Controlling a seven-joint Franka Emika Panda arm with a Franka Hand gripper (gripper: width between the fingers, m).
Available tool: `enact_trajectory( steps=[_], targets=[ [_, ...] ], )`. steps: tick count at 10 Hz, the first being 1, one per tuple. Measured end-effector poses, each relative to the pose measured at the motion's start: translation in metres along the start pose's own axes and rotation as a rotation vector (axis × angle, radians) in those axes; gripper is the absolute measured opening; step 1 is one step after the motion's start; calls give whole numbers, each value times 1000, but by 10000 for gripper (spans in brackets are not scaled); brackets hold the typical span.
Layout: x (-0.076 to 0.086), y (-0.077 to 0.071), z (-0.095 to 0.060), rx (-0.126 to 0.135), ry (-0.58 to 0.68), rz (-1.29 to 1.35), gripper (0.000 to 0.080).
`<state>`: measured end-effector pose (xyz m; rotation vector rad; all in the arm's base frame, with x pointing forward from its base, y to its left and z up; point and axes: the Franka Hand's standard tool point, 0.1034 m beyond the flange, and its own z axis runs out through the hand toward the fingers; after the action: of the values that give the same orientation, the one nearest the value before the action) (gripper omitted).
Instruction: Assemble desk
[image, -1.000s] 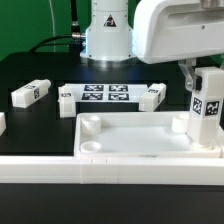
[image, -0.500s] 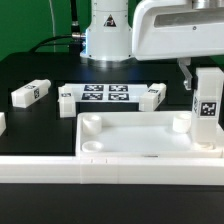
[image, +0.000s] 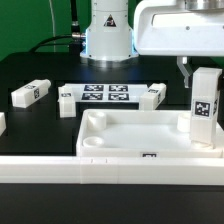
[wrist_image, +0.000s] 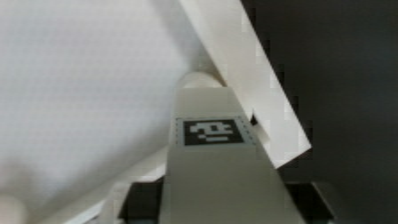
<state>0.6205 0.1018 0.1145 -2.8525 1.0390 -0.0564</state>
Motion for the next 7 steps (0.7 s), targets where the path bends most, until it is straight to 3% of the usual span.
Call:
enact_trajectory(
  steps=[3, 4, 5, 6, 7],
  targets=[
    [-2, -1, 1, 10, -13, 174, 291],
    [-2, -2, 1, 12, -12, 127, 363],
    [-3, -4, 0, 19, -7, 69, 501],
    [-4, -6, -2, 20, -5, 22, 501],
    [-5, -9, -3, 22, -1, -97, 621]
  ],
)
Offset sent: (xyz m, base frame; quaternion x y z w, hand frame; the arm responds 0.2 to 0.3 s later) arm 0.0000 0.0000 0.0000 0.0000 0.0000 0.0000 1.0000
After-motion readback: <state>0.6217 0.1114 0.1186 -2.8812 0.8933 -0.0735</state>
